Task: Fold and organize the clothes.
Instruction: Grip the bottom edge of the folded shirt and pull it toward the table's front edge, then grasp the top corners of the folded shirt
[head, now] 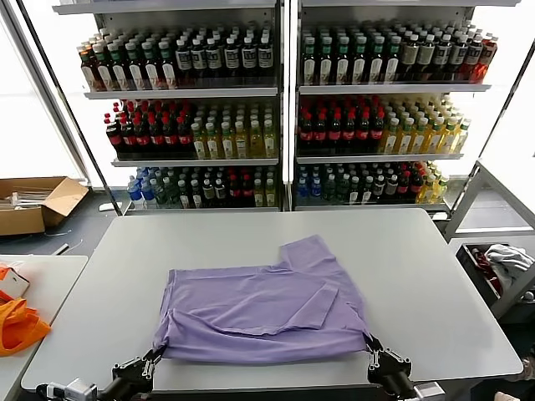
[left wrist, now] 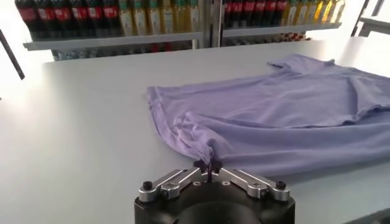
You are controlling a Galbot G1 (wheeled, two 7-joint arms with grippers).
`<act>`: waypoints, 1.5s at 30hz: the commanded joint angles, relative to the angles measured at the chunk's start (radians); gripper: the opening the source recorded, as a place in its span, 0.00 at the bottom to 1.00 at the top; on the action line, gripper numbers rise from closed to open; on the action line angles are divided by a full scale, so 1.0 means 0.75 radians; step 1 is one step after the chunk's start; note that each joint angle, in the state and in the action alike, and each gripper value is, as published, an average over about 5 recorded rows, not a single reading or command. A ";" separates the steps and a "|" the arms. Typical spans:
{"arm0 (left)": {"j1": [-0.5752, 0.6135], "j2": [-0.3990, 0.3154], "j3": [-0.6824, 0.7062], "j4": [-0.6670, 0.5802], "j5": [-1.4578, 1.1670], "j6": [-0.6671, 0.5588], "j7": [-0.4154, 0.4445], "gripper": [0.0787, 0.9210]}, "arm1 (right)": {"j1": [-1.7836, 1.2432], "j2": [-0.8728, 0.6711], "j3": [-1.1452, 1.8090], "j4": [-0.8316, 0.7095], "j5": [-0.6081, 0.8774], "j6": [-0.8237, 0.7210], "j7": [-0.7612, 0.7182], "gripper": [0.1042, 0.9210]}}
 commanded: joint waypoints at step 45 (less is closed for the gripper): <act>-1.218 0.464 0.698 1.050 -0.293 -0.020 0.076 0.88 | 1.794 0.003 -0.703 -1.539 0.106 -0.135 -0.601 0.88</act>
